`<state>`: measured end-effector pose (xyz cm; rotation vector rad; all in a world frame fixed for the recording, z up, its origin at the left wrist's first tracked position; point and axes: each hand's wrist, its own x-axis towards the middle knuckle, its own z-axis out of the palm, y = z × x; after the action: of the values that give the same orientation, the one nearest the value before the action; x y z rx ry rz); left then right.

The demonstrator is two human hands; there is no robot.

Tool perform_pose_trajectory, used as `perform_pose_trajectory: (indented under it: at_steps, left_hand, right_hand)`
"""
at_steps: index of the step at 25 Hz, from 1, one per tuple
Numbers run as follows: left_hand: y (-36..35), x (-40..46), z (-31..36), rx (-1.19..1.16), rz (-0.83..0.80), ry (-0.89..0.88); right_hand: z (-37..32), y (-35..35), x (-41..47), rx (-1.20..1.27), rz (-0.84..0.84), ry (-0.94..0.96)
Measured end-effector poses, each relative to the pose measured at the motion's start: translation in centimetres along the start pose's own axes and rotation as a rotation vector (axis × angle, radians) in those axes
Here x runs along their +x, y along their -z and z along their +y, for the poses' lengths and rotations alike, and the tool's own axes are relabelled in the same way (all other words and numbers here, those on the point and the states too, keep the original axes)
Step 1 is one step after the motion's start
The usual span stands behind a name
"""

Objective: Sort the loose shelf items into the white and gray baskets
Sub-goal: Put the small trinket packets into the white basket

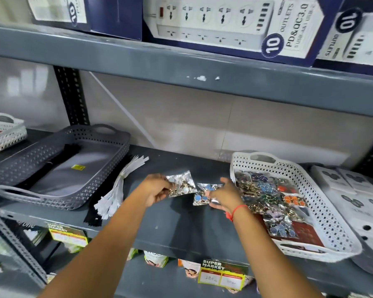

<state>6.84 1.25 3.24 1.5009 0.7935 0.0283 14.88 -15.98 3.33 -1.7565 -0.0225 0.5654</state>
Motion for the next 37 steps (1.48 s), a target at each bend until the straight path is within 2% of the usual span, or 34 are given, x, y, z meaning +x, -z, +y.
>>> perform_pose_trajectory:
  at_steps: [4, 6, 8, 10, 13, 17, 20, 24, 27, 29, 31, 34, 37]
  left_hand:
    - [-3.6, -1.9, 4.2, -0.085, -0.142, -0.117]
    - [-7.0, -3.3, 5.7, -0.05, -0.249, -0.157]
    - [-11.1, -4.5, 6.3, 0.068, -0.339, -0.173]
    - [-15.2, -5.2, 5.9, 0.268, -0.385, -0.171]
    - [-19.8, -4.7, 4.8, 0.536, -0.316, -0.125]
    - [-22.6, -3.7, 3.6, 0.893, -0.177, -0.195]
    - [-23.4, -3.3, 2.6, 1.067, -0.101, -0.248]
    - [-24.0, -3.4, 1.8, 1.212, -0.063, -0.217]
    - [-23.0, -4.5, 2.7, 1.183, -0.033, -0.318]
    - [-20.7, -5.2, 3.5, 1.024, 0.01, -0.428]
    - [-15.7, -5.0, 3.9, 0.813, 0.135, -0.479]
    - [-5.2, -4.0, 3.2, 0.649, 0.438, -0.499]
    - [4.2, -3.5, 1.0, 0.724, 0.615, -0.366]
  right_hand:
    - [-2.3, 6.0, -1.8, -0.066, 0.024, 0.106]
    - [-2.3, 11.4, -1.9, -0.074, 0.078, 0.069]
    - [-1.4, 16.9, -1.9, -0.136, 0.14, -0.001]
    - [-0.1, 21.0, -1.6, -0.368, 0.253, -0.074]
    - [1.9, 23.6, -0.7, -0.61, 0.271, -0.137]
    - [4.0, 23.6, 0.3, -0.572, 0.128, -0.216]
    - [5.3, 23.3, 1.3, -0.624, 0.157, -0.191]
    - [5.2, 22.8, 1.1, -1.086, 0.256, -0.092]
    - [3.2, 21.3, 0.6, -1.197, 0.336, 0.024]
    - [1.0, 19.2, 0.7, -1.12, 0.401, 0.162]
    - [-1.1, 15.7, 0.4, -1.04, 0.428, 0.323]
    - [-3.5, 8.1, -0.9, -0.896, 0.339, 0.511]
    - [-4.0, -1.2, -2.2, -0.862, 0.16, 0.598]
